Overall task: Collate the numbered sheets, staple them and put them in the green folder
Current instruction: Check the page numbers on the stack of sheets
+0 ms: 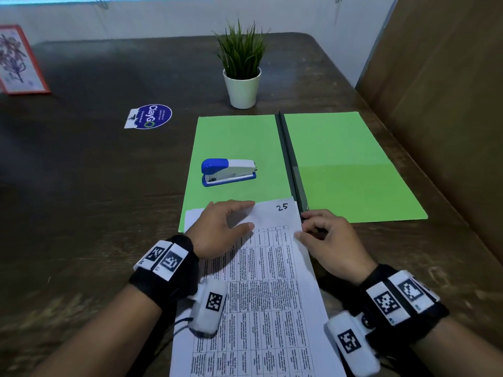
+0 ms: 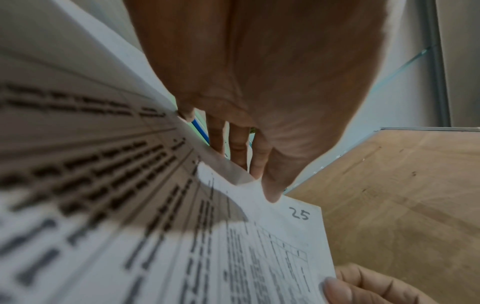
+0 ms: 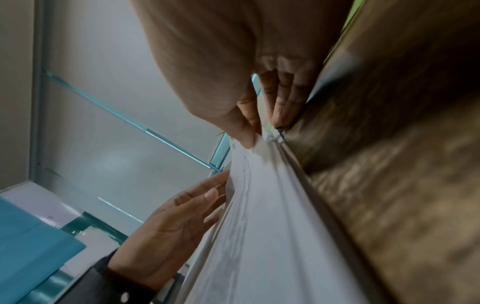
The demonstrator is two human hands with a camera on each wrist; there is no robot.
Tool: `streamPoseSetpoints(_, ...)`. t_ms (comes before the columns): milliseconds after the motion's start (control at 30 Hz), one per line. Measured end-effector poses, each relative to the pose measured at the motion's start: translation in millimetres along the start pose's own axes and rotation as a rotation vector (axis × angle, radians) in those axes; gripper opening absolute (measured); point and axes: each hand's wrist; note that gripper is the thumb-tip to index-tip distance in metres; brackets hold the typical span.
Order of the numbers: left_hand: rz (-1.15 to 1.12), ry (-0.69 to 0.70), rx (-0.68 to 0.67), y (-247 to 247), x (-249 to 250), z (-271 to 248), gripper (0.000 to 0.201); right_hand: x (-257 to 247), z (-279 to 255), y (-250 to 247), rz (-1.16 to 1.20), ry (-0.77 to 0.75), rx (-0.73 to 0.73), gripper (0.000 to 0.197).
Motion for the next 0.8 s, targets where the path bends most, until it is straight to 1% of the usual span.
streamPoseSetpoints(67,0.007,-0.018,0.0,1,1,-1,0.068,-1,1,-2,0.042,0.003,0.013,0.017)
streamPoseSetpoints(133,-0.047,-0.038,0.002,1,1,-2,0.066,0,2,-3,0.071,0.02,0.019,0.017)
streamPoseSetpoints(200,-0.109,-0.059,0.031,1,2,-3,0.052,0,2,-3,0.104,0.038,0.014,0.015)
streamPoseSetpoints(300,-0.163,-0.057,0.111,0,4,0,0.029,0,7,-2,0.091,0.051,-0.022,0.003)
streamPoseSetpoints(367,-0.192,-0.032,0.127,1,3,1,0.015,0,11,-2,0.068,0.034,-0.054,0.007)
streamPoseSetpoints(400,-0.203,-0.017,0.125,2,3,1,0.011,-2,11,-2,0.078,0.028,-0.069,0.012)
streamPoseSetpoints(500,-0.23,-0.014,0.147,3,-1,0,0.017,-11,10,-4,0.162,0.014,-0.069,0.031)
streamPoseSetpoints(567,-0.228,-0.003,0.144,2,-2,1,0.022,-12,11,-3,0.272,0.04,-0.043,0.034)
streamPoseSetpoints(600,-0.22,0.002,0.131,2,-2,1,0.022,-11,12,-2,0.298,0.054,-0.03,0.032)
streamPoseSetpoints(667,-0.194,0.008,0.099,2,-2,1,0.022,-8,15,0,0.25,0.061,-0.019,0.031)
streamPoseSetpoints(733,-0.19,0.024,0.074,2,-1,0,0.024,-7,15,1,0.123,0.051,-0.04,0.038)
streamPoseSetpoints(800,-0.195,0.032,0.059,2,1,-1,0.027,-10,14,1,0.05,0.041,-0.047,0.046)
Point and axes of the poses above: each hand's wrist, its own z-axis towards the middle knuckle, its own y-axis out of the palm, x = y × z, and after that the axes turned 1 degree about y, right-handed
